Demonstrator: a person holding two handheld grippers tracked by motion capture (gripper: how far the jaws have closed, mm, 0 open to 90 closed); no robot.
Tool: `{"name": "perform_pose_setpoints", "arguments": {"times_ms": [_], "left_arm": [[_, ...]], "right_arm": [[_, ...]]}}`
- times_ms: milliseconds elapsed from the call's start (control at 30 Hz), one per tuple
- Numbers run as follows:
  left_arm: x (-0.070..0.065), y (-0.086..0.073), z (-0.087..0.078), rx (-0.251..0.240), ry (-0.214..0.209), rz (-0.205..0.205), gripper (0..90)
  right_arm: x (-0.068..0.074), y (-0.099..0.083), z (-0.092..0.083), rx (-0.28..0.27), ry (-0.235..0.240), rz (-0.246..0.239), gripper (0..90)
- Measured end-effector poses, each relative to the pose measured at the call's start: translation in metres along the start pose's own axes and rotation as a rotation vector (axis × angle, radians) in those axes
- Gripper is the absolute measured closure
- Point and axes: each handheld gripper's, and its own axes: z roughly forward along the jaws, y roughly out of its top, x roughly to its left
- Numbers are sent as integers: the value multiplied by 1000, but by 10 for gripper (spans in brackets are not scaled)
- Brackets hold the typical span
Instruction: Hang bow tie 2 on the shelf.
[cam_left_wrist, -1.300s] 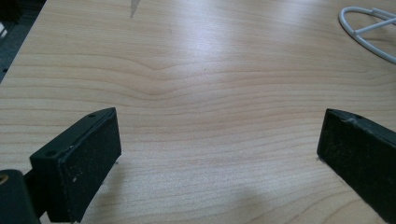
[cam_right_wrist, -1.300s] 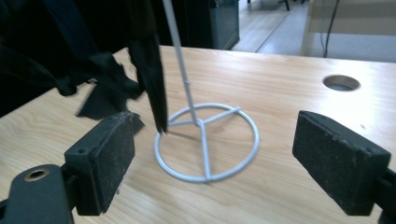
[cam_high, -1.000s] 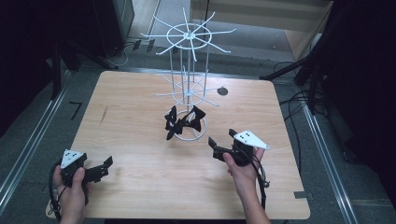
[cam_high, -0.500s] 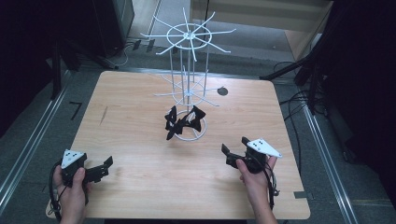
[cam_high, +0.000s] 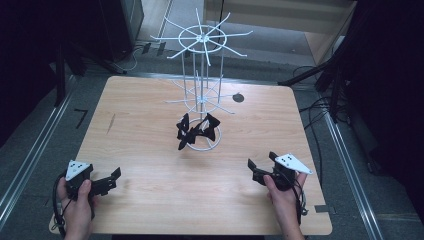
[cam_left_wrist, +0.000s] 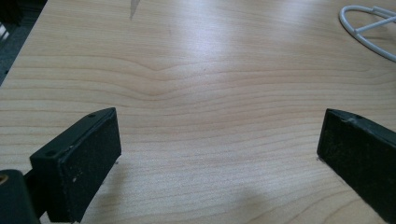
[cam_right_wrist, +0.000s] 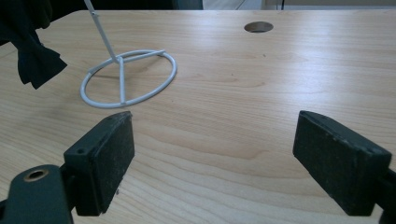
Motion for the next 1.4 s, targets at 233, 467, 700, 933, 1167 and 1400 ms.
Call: {"name": "perform_pose_setpoints", "arguments": {"times_ms": [233, 467, 700, 933, 1167, 1400], "left_arm": [[0, 0, 0, 1, 0, 1, 0], [0, 0, 0, 0, 1, 0, 0], [0, 0, 0, 0, 0, 0, 0], [0, 0, 0, -2, 1, 1, 0], [0, 0, 0, -1, 2, 0, 0], [0, 0, 0, 0, 1, 1, 0]], "right_arm": [[-12, -6, -6, 3, -24, 5, 131], [-23, -13, -13, 4, -31, 17, 121], [-37, -18, -22, 2, -27, 58, 102], [-52, -25, -31, 5, -33, 77, 80], [-72, -32, -44, -13, -53, 118, 0], [-83, -39, -55, -4, -72, 117, 0]]}}
